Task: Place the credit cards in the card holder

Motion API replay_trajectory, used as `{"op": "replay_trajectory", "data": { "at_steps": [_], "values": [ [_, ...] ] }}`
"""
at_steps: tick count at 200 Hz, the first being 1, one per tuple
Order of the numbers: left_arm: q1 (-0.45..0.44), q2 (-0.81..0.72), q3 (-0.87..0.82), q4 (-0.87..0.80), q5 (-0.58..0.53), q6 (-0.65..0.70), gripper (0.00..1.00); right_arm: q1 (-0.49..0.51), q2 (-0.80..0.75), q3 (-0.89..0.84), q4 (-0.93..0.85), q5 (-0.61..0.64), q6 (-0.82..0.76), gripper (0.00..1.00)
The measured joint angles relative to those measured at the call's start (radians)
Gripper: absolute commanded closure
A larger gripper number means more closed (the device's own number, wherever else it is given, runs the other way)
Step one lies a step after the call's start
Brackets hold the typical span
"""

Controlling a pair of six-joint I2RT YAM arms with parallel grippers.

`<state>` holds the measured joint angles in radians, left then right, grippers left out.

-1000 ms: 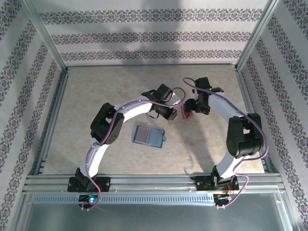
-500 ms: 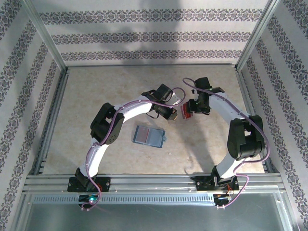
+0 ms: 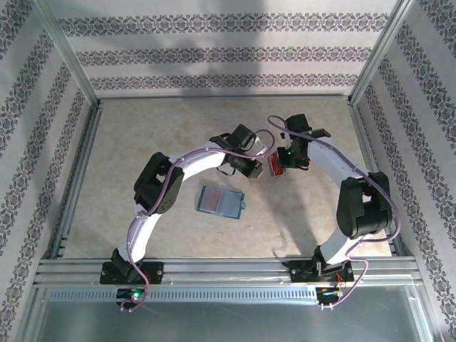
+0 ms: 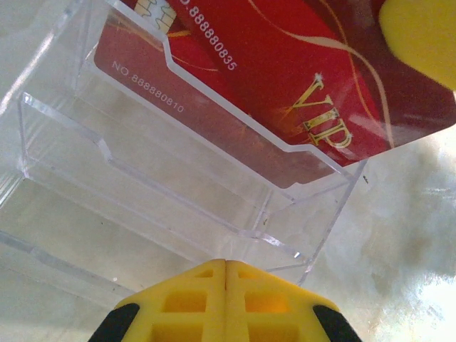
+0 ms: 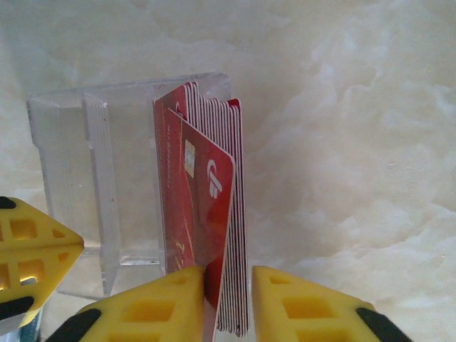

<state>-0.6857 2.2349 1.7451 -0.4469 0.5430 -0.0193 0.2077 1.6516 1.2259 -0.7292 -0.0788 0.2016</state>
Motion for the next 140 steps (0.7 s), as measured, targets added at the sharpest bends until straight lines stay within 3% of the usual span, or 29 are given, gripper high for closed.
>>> {"op": "replay_trajectory", "data": {
  "at_steps": [87, 140],
  "values": [
    [0.000, 0.000, 0.000, 0.000, 0.000, 0.000, 1.00, 0.011, 0.000, 0.016, -0.008, -0.010, 0.000, 0.96],
    [0.000, 0.000, 0.000, 0.000, 0.000, 0.000, 1.00, 0.013, 0.000, 0.019, -0.012, -0.012, 0.000, 1.00]
  ]
}}
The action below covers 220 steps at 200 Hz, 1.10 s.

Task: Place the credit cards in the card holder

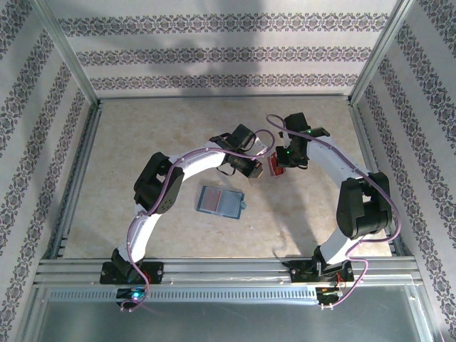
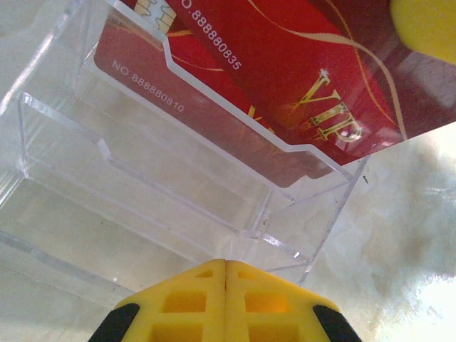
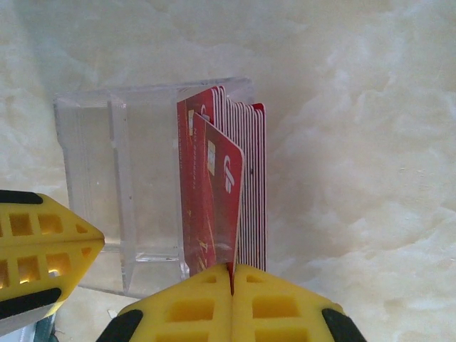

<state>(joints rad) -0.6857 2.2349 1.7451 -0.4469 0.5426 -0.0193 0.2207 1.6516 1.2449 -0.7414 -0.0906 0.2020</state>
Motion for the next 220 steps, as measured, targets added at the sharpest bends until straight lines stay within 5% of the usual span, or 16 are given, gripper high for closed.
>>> {"op": "replay_trajectory", "data": {
  "at_steps": [156, 220],
  "values": [
    [0.000, 0.000, 0.000, 0.000, 0.000, 0.000, 1.00, 0.000, -0.022, 0.019, -0.025, -0.068, 0.010, 1.00],
    [0.000, -0.001, 0.009, -0.016, -0.005, 0.000, 0.91, 0.000, -0.065, 0.018, -0.027, -0.091, 0.027, 1.00]
  ]
}}
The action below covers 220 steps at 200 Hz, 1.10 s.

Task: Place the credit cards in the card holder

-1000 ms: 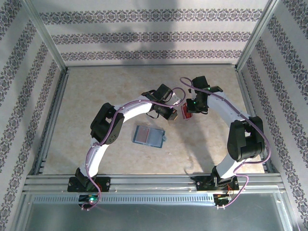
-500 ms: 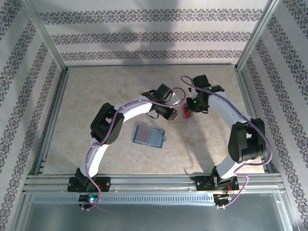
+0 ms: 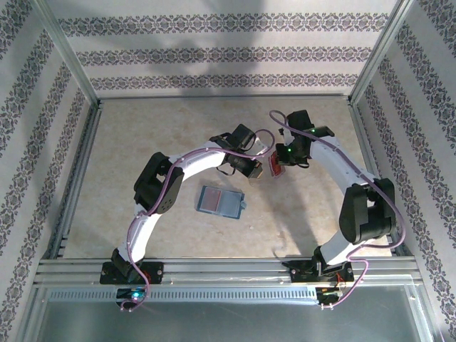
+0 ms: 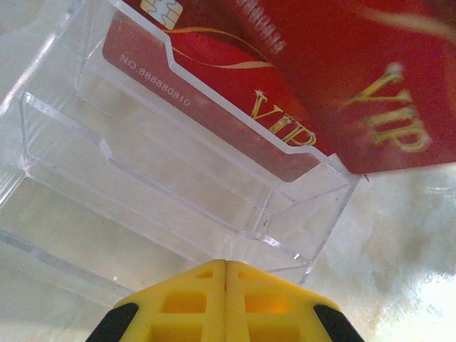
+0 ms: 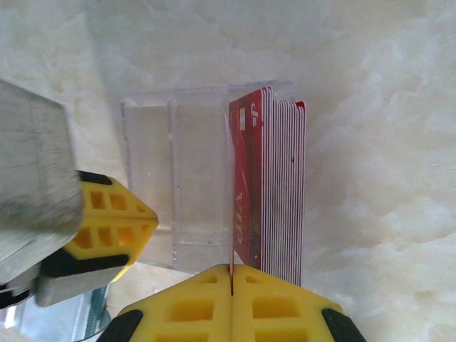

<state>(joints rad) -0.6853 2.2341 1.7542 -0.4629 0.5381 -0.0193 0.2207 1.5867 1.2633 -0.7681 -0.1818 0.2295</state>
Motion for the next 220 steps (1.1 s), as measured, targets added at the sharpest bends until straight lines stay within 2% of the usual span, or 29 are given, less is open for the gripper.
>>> {"op": "replay_trajectory", "data": {
  "at_steps": [52, 96, 127, 149, 174, 198, 220],
  "values": [
    [0.006, -0.073, 0.014, -0.060, -0.018, 0.007, 0.75, 0.000, -0.175, -0.006, -0.005, -0.019, 0.019, 1.00],
    [0.038, -0.283, -0.012, -0.061, -0.011, 0.012, 0.63, 0.000, -0.328, -0.106, 0.049, -0.121, 0.068, 1.00],
    [0.095, -0.462, -0.153, -0.024, 0.019, 0.025, 0.53, 0.000, -0.430, -0.214, 0.162, -0.236, 0.142, 1.00],
    [0.150, -0.574, -0.294, -0.011, 0.077, 0.041, 0.50, 0.000, -0.476, -0.299, 0.291, -0.328, 0.220, 1.00],
    [0.217, -0.653, -0.423, 0.025, 0.196, 0.022, 0.49, 0.008, -0.505, -0.435, 0.525, -0.433, 0.351, 1.00],
    [0.263, -0.691, -0.519, 0.114, 0.330, -0.054, 0.49, 0.050, -0.505, -0.526, 0.699, -0.492, 0.451, 1.00],
    [0.277, -0.696, -0.594, 0.277, 0.443, -0.186, 0.49, 0.105, -0.501, -0.559, 0.834, -0.540, 0.509, 1.00]
  ]
}}
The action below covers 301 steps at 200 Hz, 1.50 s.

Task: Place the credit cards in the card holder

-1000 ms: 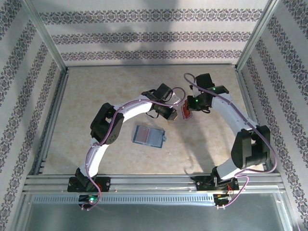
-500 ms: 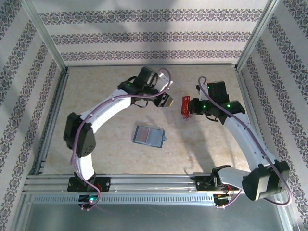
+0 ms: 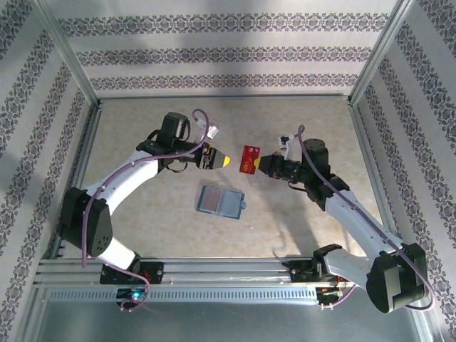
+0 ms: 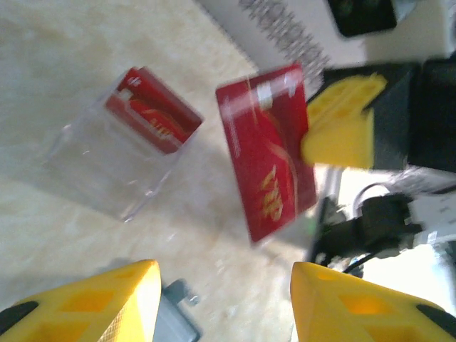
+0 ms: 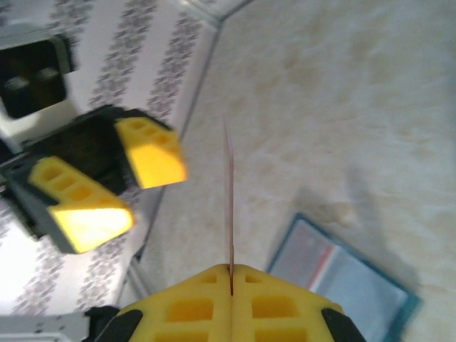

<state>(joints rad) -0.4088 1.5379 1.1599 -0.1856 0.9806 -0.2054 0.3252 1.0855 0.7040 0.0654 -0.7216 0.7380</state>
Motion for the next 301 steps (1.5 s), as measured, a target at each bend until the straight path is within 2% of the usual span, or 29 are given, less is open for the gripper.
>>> {"op": "replay_trajectory", "data": {
  "at_steps": [29, 55, 76, 114, 131, 149, 185, 194, 224, 244, 272, 301],
  "values": [
    [0.003, 0.012, -0.116, 0.347, 0.124, -0.247, 0.50, 0.045, 0.003, -0.010, 0.117, -0.032, 0.051, 1.00],
    [0.002, 0.022, -0.135, 0.462, 0.172, -0.343, 0.56, 0.046, 0.004, -0.019, 0.180, -0.036, 0.088, 1.00],
    [-0.002, 0.022, -0.136, 0.544, 0.195, -0.396, 0.70, 0.054, 0.017, -0.025, 0.214, -0.045, 0.105, 1.00],
    [-0.008, 0.022, -0.139, 0.591, 0.202, -0.447, 1.00, 0.059, 0.023, -0.026, 0.247, -0.055, 0.121, 1.00],
    [-0.009, 0.022, -0.140, 0.610, 0.206, -0.454, 1.00, 0.058, 0.025, -0.027, 0.254, -0.055, 0.127, 1.00],
    [-0.008, 0.022, -0.142, 0.619, 0.206, -0.456, 1.00, 0.059, 0.025, -0.032, 0.273, -0.056, 0.138, 0.83],
    [-0.015, 0.023, -0.152, 0.641, 0.213, -0.474, 1.00, 0.059, 0.051, -0.051, 0.341, -0.075, 0.174, 0.76],
    [-0.017, 0.023, -0.152, 0.643, 0.215, -0.479, 1.00, 0.060, 0.061, -0.052, 0.357, -0.082, 0.183, 0.78],
    [-0.015, 0.023, -0.152, 0.643, 0.212, -0.484, 1.00, 0.070, 0.074, -0.055, 0.397, -0.096, 0.206, 1.00],
    [-0.015, 0.023, -0.153, 0.642, 0.211, -0.480, 0.74, 0.070, 0.074, -0.057, 0.410, -0.100, 0.206, 1.00],
    [-0.005, 0.023, -0.150, 0.594, 0.213, -0.432, 0.67, 0.069, 0.057, -0.076, 0.404, -0.099, 0.201, 1.00],
    [0.071, 0.018, -0.103, 0.376, 0.162, -0.296, 0.58, 0.070, 0.026, -0.116, 0.374, -0.097, 0.198, 1.00]
  ]
}}
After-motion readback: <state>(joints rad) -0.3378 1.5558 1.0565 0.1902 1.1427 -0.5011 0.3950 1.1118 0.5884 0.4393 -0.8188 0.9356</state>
